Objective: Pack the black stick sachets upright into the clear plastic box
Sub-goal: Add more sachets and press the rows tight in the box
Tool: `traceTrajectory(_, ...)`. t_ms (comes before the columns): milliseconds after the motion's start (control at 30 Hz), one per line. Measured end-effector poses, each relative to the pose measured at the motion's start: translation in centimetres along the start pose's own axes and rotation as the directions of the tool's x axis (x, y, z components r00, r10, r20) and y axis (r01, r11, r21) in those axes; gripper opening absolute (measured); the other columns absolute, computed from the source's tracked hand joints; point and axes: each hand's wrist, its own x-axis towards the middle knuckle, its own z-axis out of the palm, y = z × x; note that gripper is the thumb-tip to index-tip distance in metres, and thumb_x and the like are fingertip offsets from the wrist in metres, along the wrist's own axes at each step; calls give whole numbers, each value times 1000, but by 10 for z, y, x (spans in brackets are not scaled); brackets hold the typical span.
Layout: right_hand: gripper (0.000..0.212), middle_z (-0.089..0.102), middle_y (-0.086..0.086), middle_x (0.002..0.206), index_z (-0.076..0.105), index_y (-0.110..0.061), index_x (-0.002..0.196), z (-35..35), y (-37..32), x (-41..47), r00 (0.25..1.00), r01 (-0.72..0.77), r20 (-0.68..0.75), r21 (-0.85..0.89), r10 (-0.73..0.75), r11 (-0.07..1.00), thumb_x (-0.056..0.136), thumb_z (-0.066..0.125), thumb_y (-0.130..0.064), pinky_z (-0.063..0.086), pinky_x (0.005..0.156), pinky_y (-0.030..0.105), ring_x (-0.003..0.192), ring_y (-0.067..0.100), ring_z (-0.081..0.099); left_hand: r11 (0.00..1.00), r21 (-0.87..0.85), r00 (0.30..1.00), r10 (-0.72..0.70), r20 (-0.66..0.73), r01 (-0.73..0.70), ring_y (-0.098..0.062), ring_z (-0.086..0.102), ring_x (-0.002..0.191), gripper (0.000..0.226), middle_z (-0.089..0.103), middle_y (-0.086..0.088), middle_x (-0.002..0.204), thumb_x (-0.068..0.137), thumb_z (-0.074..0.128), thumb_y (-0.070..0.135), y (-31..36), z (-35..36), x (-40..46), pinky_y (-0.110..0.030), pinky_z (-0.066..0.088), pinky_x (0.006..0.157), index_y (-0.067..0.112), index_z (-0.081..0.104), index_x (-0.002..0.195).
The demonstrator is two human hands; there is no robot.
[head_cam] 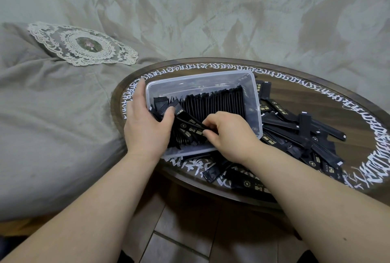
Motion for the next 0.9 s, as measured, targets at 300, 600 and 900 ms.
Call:
traceTrajectory(300, 24, 62, 1, 98, 65, -17, 110, 0, 10, -4, 998, -36, -50, 21, 37, 999, 94, 54, -32, 45, 81, 32, 95, 22, 57, 993, 59, 995, 98, -3, -98, -16, 43, 114, 71, 49, -5, 127, 81, 69, 30, -1, -4, 4, -32, 37, 94, 29, 34, 142)
traceTrajectory(600, 21, 62, 2, 82, 57, -15, 99, -9, 13, -7, 901, -260, -332, 100, 278, 960, 99, 43, -31, 43, 70, 36, 80, 29, 55, 995, 23, 995, 94, -38, -93, -18, 48, 109, 62, 49, -5, 126, 79, 70, 25, -1, -6, 6, -30, 37, 91, 19, 42, 134)
traceTrajectory(900, 25, 63, 7, 101, 53, -11, 118, -7, 5, -10, 934, -220, -290, -7, 209, 975, 99, 40, -23, 44, 75, 37, 94, 31, 58, 995, 10, 994, 104, -41, -104, -18, 45, 113, 61, 50, -7, 124, 79, 70, 22, -2, -5, 7, -29, 35, 92, 16, 42, 133)
